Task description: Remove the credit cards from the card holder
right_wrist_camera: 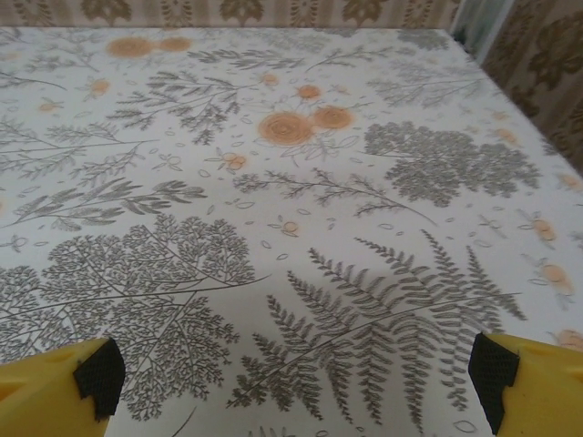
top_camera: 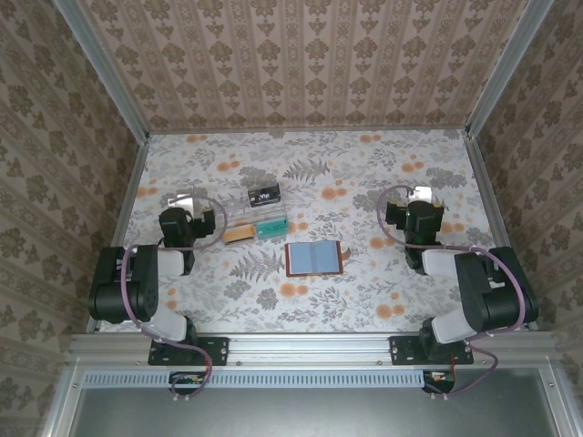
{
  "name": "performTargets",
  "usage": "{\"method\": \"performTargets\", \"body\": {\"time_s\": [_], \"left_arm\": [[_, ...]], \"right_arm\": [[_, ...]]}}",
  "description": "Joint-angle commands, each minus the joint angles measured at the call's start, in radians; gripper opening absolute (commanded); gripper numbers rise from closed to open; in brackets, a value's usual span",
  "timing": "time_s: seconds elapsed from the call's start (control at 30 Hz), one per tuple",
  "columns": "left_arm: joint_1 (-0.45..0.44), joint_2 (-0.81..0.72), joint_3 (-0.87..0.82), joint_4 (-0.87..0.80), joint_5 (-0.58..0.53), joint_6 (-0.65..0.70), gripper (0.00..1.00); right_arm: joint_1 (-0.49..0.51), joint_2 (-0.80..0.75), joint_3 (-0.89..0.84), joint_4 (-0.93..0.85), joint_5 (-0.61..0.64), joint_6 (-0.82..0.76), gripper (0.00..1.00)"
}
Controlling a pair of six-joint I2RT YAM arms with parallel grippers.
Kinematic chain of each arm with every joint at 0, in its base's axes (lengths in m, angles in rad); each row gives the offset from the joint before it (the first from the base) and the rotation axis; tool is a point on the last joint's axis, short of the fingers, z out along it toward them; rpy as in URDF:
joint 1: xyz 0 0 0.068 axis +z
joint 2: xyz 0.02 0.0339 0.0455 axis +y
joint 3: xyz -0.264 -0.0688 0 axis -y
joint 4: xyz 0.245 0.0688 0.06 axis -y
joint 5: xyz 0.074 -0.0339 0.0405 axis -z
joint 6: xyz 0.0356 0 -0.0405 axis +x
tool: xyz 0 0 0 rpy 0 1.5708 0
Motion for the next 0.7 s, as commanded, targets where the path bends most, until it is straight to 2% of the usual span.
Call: {"method": "performTargets", "body": {"time_s": [0.0,0.07,0.23,0.67], "left_arm": [[0.019,-0.004,0.007,0.095,0.095,0.03,1.0],[0.019,-0.005,0.011,0.086,0.097,0.032,1.0],[-0.008,-0.002,0.024,0.064,0.058,0.052,1.0],[-0.01,-0.002,0.024,0.066,0.057,0.056,1.0]], "right_arm": [[-0.031,0.057,-0.03,0.208,-0.124,-0.006,1.0],[-0.037,0.037,-0.013,0.137,-0.139,0.0,1.0],[-0.038,0.038,-0.014,0.143,-0.141,0.0,1.0],[-0.037,0.037,-0.014,0.144,-0.141,0.0,1.0]]}}
